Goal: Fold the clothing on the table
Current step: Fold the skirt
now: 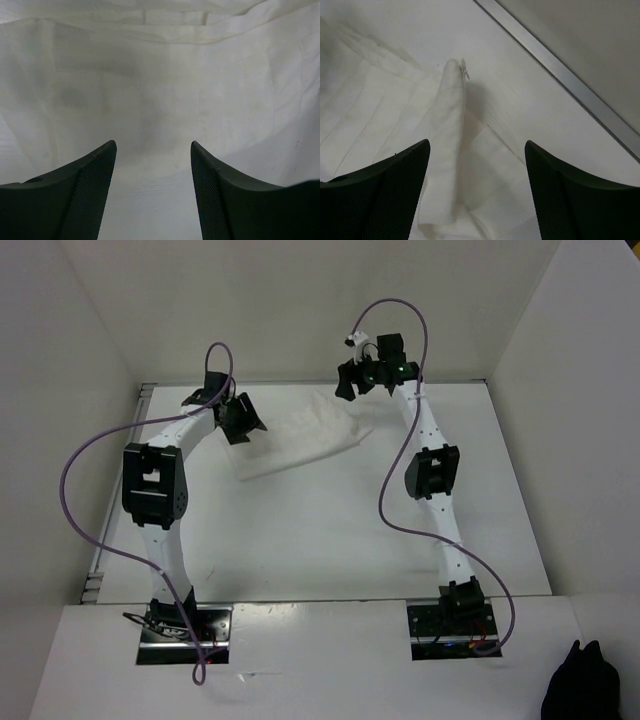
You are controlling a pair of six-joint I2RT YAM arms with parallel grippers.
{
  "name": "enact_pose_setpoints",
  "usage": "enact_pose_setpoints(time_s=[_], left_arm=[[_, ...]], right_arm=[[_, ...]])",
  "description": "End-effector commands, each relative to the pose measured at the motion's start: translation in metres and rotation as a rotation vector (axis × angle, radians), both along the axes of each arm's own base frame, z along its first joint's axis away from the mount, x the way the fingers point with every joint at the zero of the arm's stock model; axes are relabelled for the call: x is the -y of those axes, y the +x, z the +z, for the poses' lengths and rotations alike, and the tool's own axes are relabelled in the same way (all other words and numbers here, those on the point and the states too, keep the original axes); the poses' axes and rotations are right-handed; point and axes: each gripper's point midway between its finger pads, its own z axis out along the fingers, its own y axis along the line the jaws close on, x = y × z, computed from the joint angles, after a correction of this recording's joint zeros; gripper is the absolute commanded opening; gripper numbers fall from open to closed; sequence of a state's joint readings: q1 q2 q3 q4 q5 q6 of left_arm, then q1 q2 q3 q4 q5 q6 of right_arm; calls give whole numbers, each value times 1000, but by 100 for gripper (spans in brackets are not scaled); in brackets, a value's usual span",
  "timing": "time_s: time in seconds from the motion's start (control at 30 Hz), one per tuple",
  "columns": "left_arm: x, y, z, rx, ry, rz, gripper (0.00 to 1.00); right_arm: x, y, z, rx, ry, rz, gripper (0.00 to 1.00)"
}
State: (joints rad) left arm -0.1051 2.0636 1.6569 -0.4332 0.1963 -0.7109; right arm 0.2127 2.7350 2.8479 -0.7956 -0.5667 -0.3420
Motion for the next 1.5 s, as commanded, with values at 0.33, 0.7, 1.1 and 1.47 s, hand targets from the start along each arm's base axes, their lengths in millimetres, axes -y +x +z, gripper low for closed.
enact_pose_setpoints(time_s=[0.33,0.7,1.1,1.47], left_arm=[[-58,19,42,129,114,155,67],[-106,13,21,77,112,282,66],[-110,12,-11,20,121,323,58],[-81,16,-41,30,-23,229,0]], right_arm=[[-59,-30,-6,-32,113,184,79],[-62,-15,-35,-71,150,112,85],[-39,21,-37,-22,151,-73,67],[-31,27,-48,-33,143,-110,61]])
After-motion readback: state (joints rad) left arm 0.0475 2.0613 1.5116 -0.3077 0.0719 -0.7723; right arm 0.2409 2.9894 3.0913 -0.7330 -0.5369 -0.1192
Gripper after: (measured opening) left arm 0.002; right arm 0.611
